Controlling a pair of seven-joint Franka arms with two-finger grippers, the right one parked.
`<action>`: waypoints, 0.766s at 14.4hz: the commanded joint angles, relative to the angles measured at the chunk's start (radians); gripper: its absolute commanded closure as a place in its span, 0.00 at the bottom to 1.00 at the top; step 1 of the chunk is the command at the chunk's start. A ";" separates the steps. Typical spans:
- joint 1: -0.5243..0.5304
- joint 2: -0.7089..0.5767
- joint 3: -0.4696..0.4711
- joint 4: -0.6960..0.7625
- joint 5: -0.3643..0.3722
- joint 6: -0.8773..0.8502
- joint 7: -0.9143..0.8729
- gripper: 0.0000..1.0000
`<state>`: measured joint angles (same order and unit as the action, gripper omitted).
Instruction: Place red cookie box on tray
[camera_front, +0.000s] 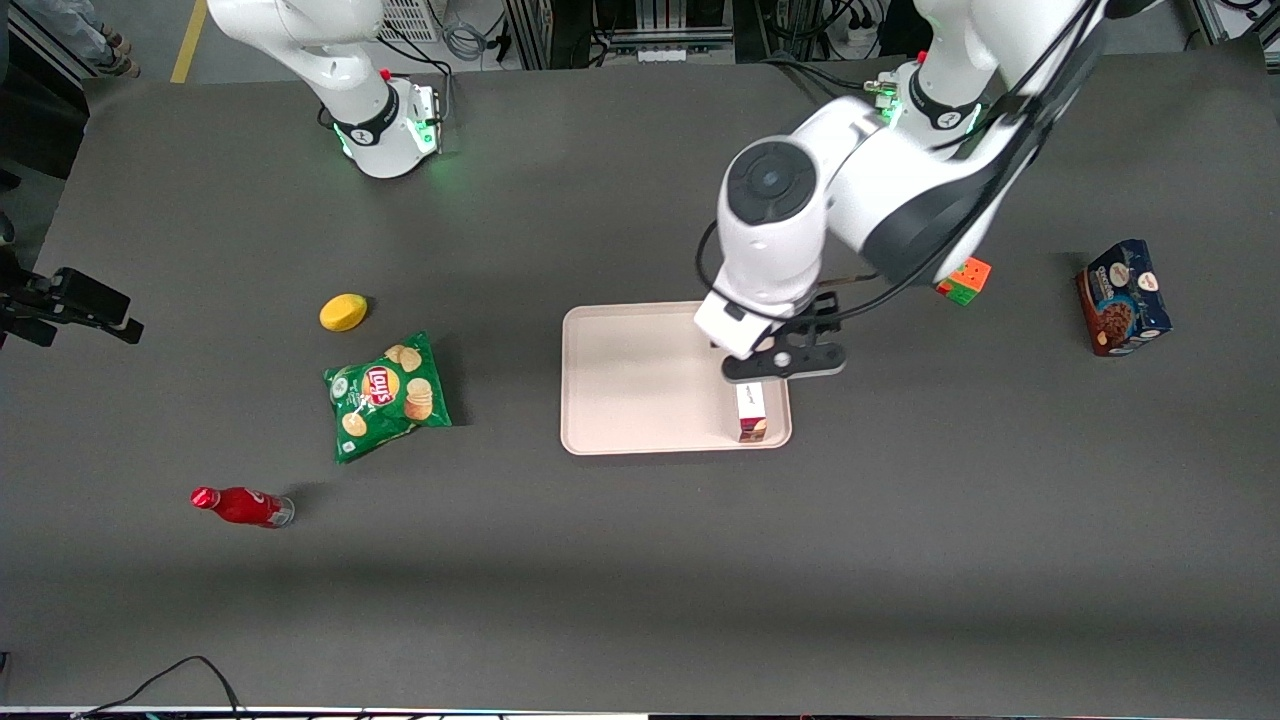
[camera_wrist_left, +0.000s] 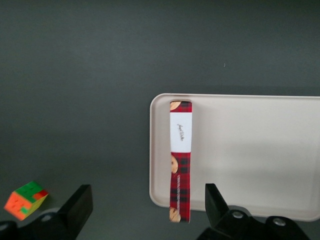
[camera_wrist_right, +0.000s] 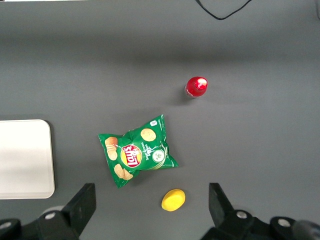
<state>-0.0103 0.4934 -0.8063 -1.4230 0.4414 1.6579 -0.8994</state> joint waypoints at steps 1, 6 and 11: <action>0.081 -0.117 0.015 0.045 -0.105 -0.148 0.207 0.00; 0.101 -0.311 0.304 0.012 -0.246 -0.216 0.547 0.00; 0.092 -0.427 0.536 -0.152 -0.357 -0.066 0.723 0.00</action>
<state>0.1001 0.1591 -0.3477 -1.4217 0.1192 1.4866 -0.2523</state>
